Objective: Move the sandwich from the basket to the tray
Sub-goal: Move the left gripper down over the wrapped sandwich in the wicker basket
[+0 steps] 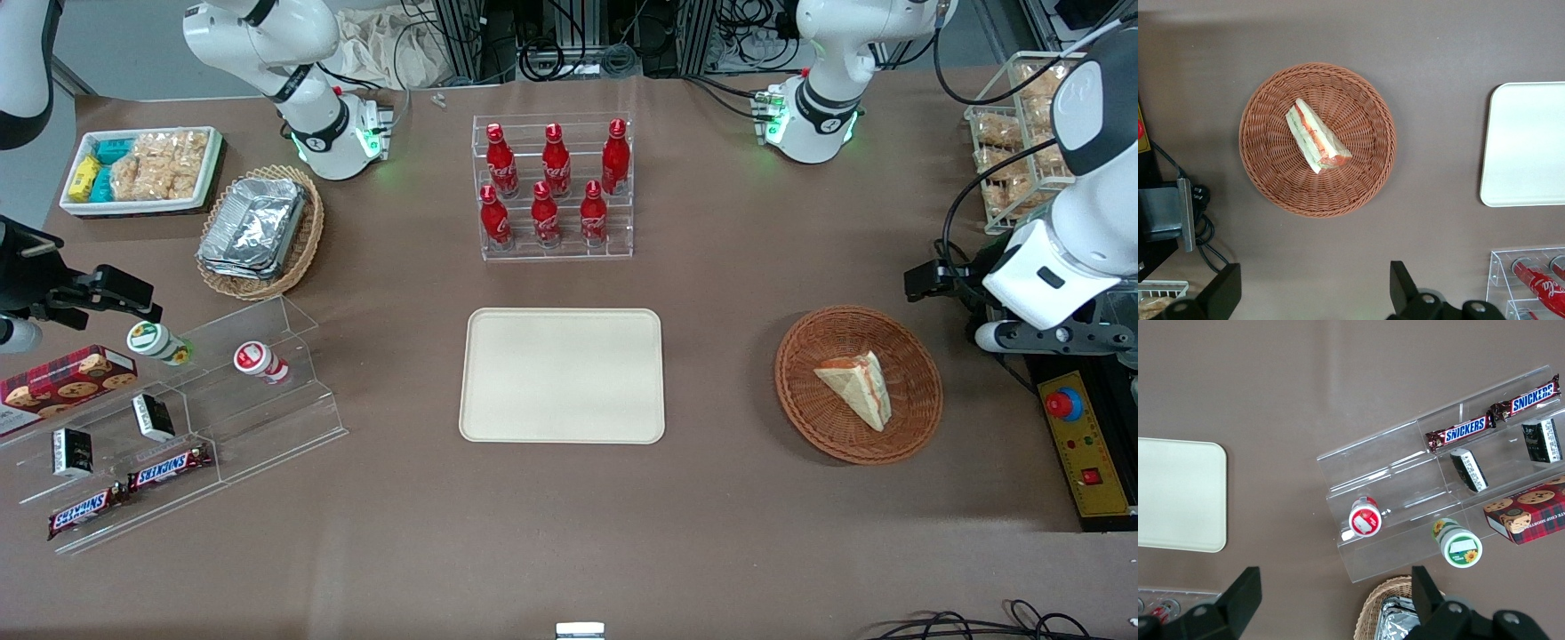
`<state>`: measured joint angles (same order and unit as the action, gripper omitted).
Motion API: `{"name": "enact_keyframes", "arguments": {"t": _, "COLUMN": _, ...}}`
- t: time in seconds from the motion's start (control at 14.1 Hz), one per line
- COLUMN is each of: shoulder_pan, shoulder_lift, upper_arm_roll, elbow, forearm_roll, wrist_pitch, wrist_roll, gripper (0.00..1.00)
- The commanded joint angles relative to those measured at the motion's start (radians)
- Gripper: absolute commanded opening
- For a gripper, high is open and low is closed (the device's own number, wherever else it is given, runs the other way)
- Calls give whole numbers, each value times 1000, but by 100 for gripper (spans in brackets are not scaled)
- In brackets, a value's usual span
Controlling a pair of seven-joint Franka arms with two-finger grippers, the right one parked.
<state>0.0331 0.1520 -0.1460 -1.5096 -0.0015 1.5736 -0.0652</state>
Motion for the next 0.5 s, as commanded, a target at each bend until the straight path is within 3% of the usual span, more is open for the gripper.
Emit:
{"name": "enact_keyframes", "arguments": {"t": 0.0, "shoulder_pan": -7, "shoulder_lift": 29, "upper_arm_roll": -6, "elbow": 45, "forearm_roll": 18, "wrist_pitch": -29, "wrist_roll": -18, "gripper": 100}}
{"name": "enact_keyframes", "arguments": {"t": 0.43, "shoulder_pan": -7, "shoulder_lift": 75, "upper_arm_roll": -7, "elbow": 45, "forearm_roll": 46, "wrist_pitch": -14, "wrist_roll": -36, "gripper": 100}}
